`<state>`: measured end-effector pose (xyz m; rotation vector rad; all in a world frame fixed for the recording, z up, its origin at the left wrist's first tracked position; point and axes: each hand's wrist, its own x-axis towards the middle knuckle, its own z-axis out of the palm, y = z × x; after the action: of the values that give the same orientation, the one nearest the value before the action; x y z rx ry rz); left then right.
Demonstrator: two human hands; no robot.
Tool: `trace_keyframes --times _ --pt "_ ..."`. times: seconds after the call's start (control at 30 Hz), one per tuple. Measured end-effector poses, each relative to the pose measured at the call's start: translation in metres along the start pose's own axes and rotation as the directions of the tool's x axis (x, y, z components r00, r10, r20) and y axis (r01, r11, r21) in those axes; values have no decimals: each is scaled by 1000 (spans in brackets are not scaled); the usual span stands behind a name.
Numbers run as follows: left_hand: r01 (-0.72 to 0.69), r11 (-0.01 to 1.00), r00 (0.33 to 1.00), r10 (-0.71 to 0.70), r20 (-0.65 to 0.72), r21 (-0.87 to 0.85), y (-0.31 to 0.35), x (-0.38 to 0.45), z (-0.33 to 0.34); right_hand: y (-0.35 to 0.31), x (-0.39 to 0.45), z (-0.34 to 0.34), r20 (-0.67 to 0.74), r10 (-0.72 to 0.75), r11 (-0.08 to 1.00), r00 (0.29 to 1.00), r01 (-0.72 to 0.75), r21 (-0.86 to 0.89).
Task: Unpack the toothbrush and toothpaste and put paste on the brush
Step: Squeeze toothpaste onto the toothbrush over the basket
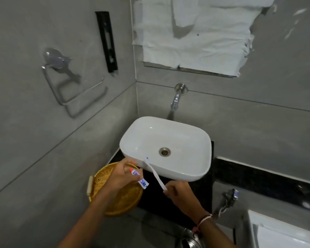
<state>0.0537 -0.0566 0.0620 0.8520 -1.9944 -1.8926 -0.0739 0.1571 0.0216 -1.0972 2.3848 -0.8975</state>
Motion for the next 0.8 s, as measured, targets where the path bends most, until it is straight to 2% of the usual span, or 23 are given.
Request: trace_keyframes --times 0.13,0.33,0.43,0.53,0.63,0.7,0.8 --pt "164 983 980 -153 -128 79 -33 20 -65 -31 15 47 88 148 917 985 -170 362" --pt "313 941 941 -288 -178 130 -72 45 -103 -71 36 101 244 250 766 937 -345 542" --pt "286 932 949 -243 -201 222 -85 60 -101 -88 48 113 341 329 670 881 -472 573" --pt "260 918 955 -197 -224 301 -96 73 -96 -98 61 124 359 424 517 831 -548 658" --pt "257 893 957 -181 -228 370 -105 84 -92 -102 73 133 376 517 308 769 -576 757" --pt "262 872 957 -178 -230 414 -105 88 -89 -101 81 139 417 528 174 740 -575 799" --pt "273 851 948 -157 -278 448 -105 94 -83 -99 90 144 466 528 91 710 -593 800"
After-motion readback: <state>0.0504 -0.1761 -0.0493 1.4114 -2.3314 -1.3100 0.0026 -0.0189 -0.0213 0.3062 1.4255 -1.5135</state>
